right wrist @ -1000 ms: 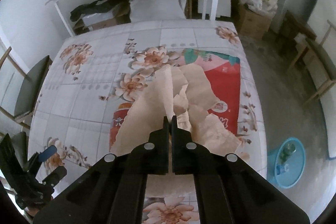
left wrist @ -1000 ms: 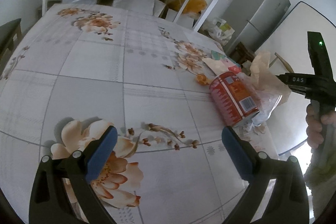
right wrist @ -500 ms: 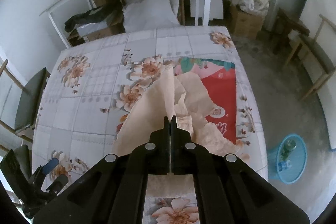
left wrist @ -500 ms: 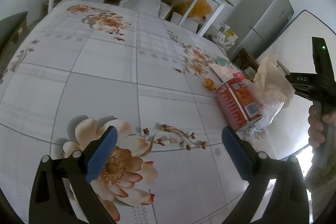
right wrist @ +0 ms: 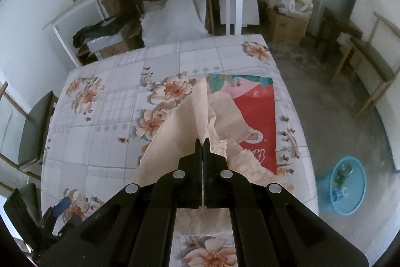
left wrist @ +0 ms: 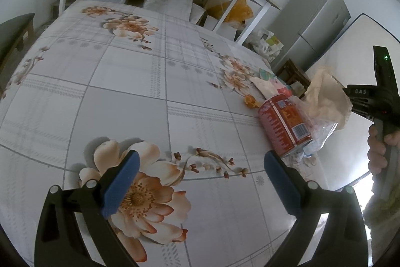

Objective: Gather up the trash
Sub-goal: 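Lift the tan paper towel up off the table with the right tool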

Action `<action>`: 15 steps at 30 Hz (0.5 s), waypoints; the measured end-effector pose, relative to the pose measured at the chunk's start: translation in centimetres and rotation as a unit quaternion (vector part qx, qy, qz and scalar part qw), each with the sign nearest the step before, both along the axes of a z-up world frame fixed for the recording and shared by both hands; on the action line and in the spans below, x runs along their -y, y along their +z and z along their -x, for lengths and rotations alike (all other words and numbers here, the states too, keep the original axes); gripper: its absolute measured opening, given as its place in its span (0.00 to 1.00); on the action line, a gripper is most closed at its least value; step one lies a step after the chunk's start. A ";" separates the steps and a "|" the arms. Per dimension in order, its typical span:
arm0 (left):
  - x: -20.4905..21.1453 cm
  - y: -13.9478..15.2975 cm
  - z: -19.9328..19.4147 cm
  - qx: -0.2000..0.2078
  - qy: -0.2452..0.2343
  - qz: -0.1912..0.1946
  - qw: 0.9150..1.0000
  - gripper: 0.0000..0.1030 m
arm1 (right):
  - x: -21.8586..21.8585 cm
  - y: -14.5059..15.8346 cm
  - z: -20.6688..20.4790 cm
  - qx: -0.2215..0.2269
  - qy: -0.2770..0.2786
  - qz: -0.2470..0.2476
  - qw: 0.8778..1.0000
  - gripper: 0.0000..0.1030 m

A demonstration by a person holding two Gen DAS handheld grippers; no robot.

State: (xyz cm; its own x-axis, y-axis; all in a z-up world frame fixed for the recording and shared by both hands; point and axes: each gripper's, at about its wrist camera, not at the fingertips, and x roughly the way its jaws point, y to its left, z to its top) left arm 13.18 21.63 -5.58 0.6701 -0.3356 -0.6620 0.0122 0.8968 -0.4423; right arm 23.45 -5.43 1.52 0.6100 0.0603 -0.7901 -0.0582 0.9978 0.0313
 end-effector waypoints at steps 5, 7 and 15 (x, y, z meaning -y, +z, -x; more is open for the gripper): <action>-0.1 0.2 0.3 -0.001 0.005 -0.001 1.000 0.95 | 0.2 0.8 -0.2 0.016 0.004 -0.009 1.000 0.00; -0.1 0.2 0.5 -0.001 0.008 0.000 1.000 0.95 | 0.3 1.4 -0.2 0.026 0.006 -0.015 1.000 0.00; 1.4 0.6 1.2 0.009 -0.009 0.004 1.000 0.95 | 1.6 3.9 1.3 0.070 0.019 -0.052 0.996 0.00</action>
State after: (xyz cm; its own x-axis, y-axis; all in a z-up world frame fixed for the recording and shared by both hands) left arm 11.97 20.26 -4.94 0.6750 -0.3534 -0.6477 0.0360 0.8926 -0.4495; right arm 22.19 -7.06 5.39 0.7097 0.1622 -0.6856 -0.1067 0.9867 0.1229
